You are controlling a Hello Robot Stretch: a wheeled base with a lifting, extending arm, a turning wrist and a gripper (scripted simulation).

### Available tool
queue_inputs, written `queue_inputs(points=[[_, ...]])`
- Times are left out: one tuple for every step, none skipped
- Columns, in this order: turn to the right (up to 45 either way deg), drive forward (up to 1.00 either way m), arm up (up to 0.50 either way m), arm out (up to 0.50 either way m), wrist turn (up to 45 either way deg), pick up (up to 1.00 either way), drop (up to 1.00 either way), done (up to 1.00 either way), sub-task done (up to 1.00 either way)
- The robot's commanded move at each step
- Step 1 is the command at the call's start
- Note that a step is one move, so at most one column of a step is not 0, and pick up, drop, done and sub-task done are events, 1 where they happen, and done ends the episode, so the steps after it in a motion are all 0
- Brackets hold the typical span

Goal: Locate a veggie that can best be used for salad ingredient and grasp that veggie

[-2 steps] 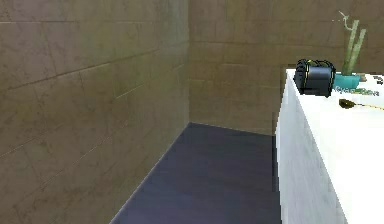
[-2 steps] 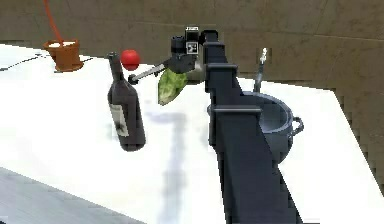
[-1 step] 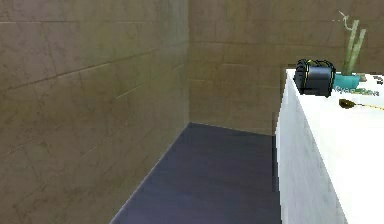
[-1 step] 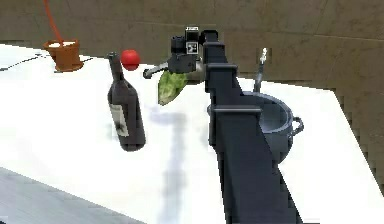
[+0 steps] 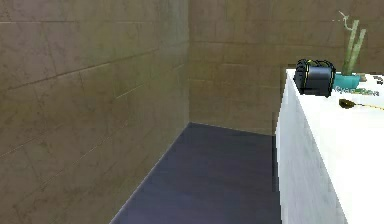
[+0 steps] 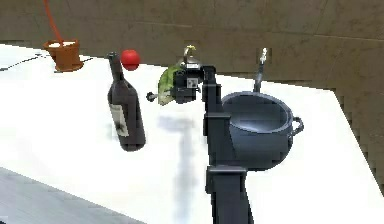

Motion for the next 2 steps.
queue_inputs(points=[[0.0, 0.0, 0.0, 0.0, 0.0, 1.0, 0.0, 0.0, 0.0], [0.0, 0.0, 0.1, 0.0, 0.0, 0.0, 0.0, 0.0, 0.0]])
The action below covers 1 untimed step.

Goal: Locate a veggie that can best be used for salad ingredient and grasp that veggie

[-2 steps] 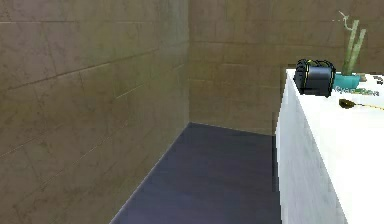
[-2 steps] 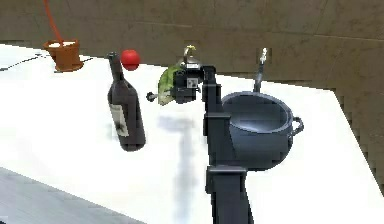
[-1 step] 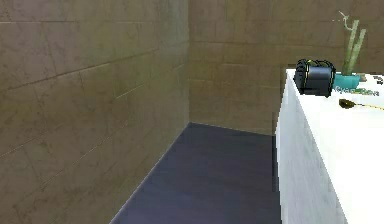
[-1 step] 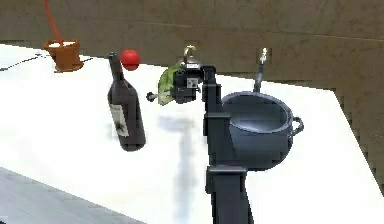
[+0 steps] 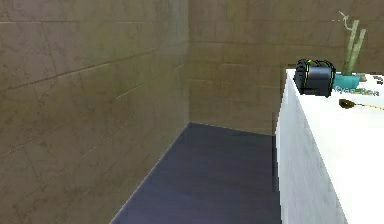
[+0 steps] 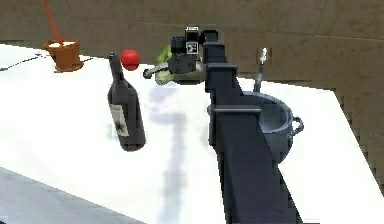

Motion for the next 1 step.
queue_inputs(points=[[0.0, 0.0, 0.0, 0.0, 0.0, 0.0, 0.0, 1.0, 0.0]])
